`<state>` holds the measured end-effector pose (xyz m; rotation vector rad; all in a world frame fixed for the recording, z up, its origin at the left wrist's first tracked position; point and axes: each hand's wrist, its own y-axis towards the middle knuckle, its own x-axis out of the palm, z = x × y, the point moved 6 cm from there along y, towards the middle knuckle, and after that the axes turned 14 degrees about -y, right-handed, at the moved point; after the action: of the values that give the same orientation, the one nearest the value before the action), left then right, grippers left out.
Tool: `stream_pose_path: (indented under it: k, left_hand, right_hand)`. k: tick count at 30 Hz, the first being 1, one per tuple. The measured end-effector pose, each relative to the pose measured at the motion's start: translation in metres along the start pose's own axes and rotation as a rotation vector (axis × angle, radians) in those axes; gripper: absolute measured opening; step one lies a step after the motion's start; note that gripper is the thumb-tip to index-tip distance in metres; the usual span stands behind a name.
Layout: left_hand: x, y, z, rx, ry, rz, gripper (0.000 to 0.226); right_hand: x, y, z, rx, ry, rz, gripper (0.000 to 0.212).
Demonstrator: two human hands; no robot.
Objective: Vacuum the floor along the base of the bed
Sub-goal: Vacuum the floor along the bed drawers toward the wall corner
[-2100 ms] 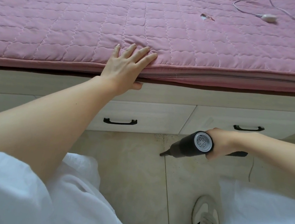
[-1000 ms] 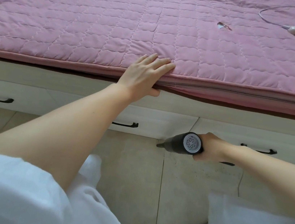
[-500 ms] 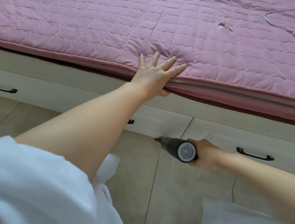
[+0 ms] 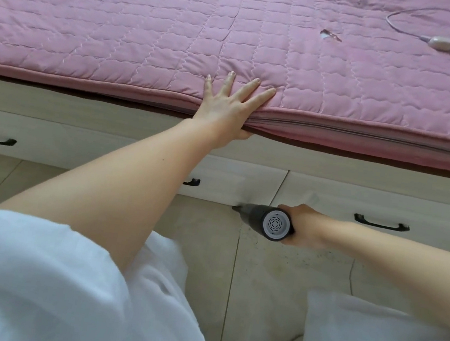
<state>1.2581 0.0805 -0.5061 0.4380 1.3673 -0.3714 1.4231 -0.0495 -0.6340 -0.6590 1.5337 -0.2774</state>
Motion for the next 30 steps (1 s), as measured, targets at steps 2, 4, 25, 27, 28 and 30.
stream_pose_path:
  k: [2,4,25,27,28,30]
  left_hand:
    - [0.000,0.000,0.001,0.007,0.014,0.004,0.090]
    - [0.000,0.000,0.001,0.006,0.017,-0.005,0.089]
    - [0.001,-0.001,0.000,0.044,0.013,0.012,0.084]
    - [0.001,-0.001,0.001,0.045,0.011,0.010,0.084]
    - [0.001,-0.001,0.000,0.045,0.008,0.010,0.084]
    - [0.001,-0.002,0.000,0.043,0.008,0.012,0.084]
  right_hand:
    - [0.001,-0.004,0.003,0.012,0.004,-0.002,0.047]
    - [0.001,-0.010,0.006,0.029,0.016,-0.003,0.052]
    - [-0.008,-0.034,0.033,0.118,-0.032,-0.053,0.030]
    - [-0.007,-0.037,0.030,0.098,-0.034,-0.047,0.031]
    - [-0.007,-0.038,0.029,0.093,-0.032,-0.043,0.031]
    - [-0.006,-0.039,0.026,0.085,-0.026,-0.039,0.032]
